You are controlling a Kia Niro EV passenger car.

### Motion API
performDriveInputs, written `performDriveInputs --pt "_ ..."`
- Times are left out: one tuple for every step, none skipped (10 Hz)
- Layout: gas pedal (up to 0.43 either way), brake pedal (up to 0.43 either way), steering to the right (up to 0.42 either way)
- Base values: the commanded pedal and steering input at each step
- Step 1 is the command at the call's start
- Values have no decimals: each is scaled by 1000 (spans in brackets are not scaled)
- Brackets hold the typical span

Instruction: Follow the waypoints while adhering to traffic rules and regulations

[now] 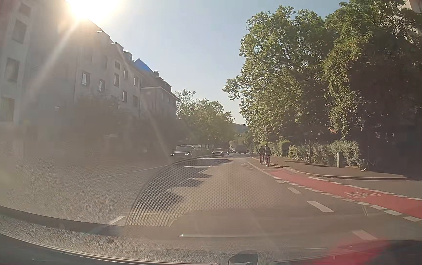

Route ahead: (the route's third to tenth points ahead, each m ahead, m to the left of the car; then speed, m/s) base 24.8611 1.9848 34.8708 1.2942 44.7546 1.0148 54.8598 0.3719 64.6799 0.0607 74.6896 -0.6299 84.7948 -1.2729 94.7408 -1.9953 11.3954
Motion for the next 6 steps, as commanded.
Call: performDriveInputs --pt "98 0 10" --pt "98 0 9" --pt "98 0 8" --pt "98 0 9" --pt "98 0 9" --pt "98 0 10"
